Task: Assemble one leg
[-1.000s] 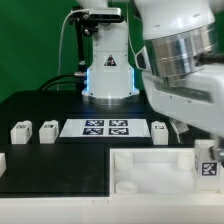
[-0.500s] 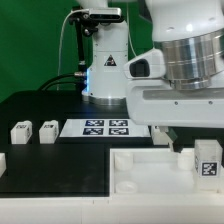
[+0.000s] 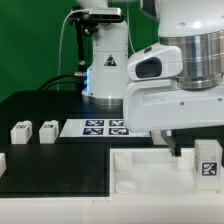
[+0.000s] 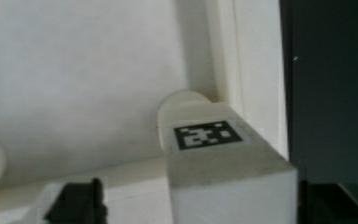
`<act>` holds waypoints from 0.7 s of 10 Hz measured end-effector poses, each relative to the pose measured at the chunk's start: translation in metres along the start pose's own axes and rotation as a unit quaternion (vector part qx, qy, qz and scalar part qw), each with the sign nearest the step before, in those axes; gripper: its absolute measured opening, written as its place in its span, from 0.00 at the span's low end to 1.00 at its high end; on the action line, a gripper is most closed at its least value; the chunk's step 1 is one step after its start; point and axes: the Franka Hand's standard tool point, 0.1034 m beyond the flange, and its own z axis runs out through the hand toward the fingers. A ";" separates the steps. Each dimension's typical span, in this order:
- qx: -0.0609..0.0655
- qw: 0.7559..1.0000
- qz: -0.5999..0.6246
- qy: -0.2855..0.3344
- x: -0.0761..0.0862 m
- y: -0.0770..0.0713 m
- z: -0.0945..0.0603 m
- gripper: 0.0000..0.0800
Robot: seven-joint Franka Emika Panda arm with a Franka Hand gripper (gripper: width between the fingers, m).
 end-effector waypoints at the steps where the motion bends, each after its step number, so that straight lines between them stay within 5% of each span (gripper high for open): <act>1: 0.002 0.998 0.055 -0.001 0.000 -0.001 0.000 0.52; 2: 0.002 0.995 0.103 -0.001 -0.001 -0.002 0.000 0.36; 4: 0.008 0.979 0.205 -0.003 -0.001 -0.004 0.000 0.36; 6: 0.021 0.932 0.362 -0.007 0.001 -0.003 -0.001 0.36; 7: 0.029 0.890 0.456 -0.010 0.002 -0.003 0.000 0.36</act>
Offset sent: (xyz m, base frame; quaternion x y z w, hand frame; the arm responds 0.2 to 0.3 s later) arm 0.0000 0.0000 0.0000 0.0000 0.0000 0.2667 0.9638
